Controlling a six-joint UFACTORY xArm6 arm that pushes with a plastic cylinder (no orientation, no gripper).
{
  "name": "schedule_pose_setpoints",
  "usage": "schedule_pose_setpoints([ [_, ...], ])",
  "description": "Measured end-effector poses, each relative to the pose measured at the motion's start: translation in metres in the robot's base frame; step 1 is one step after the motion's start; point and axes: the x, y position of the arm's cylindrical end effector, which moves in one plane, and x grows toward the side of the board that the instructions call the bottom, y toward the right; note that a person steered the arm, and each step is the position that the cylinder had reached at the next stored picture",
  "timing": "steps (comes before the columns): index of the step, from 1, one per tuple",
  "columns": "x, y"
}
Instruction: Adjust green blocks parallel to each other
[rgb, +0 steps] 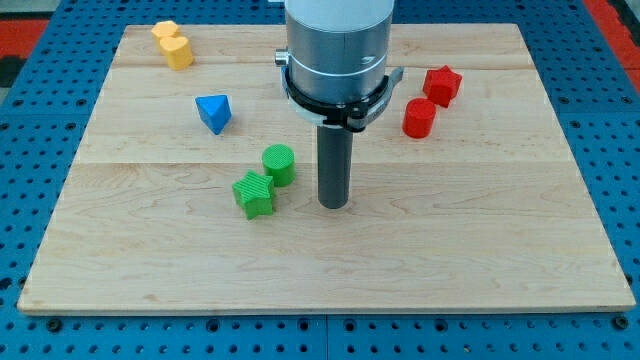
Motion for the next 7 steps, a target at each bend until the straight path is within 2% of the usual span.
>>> schedule_pose_setpoints([
  [1,0.005,-0.021],
  [3,0.003,-0.145],
  [4,-0.035,-0.149],
  [5,-0.052,-0.160],
  [6,-0.052,-0.182],
  [7,-0.049,-0.174],
])
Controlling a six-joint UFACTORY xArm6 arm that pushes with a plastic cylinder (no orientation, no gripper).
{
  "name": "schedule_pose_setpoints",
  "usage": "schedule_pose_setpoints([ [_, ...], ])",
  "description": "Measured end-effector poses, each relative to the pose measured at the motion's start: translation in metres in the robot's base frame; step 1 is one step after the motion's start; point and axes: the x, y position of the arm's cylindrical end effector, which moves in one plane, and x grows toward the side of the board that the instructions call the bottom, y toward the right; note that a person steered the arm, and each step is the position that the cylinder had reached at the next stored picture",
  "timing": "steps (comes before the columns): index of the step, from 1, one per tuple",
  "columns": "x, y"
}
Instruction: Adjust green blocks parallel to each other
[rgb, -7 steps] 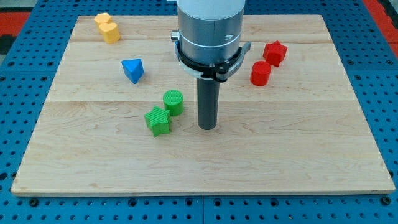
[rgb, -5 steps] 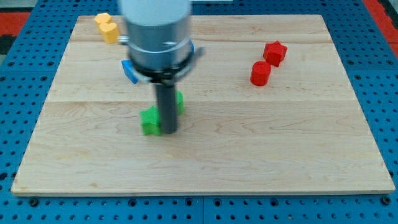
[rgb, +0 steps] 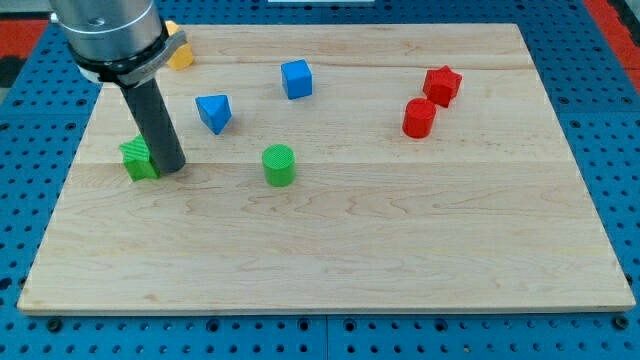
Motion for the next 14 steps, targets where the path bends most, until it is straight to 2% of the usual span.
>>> schedule_pose_setpoints([
  [2,0.004,0.004],
  [6,0.025,0.169],
  [14,0.049,0.170],
])
